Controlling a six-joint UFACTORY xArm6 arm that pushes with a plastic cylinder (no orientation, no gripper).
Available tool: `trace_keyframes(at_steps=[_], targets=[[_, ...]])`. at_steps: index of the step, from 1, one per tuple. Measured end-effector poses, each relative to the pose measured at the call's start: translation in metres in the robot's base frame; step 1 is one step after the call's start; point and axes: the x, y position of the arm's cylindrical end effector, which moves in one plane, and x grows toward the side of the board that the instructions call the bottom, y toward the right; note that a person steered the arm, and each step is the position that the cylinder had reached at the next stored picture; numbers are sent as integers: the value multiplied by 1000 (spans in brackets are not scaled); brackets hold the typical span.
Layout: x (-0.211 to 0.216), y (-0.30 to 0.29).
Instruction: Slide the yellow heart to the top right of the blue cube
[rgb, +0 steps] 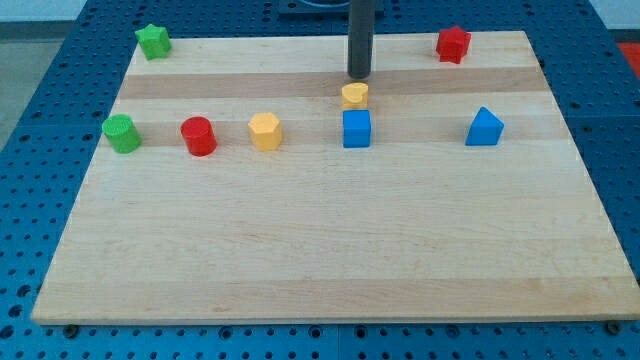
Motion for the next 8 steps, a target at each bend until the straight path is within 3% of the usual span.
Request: trace_keyframes(at_steps=[4, 6, 8], targets=[[30, -73], [58, -28], [58, 18]])
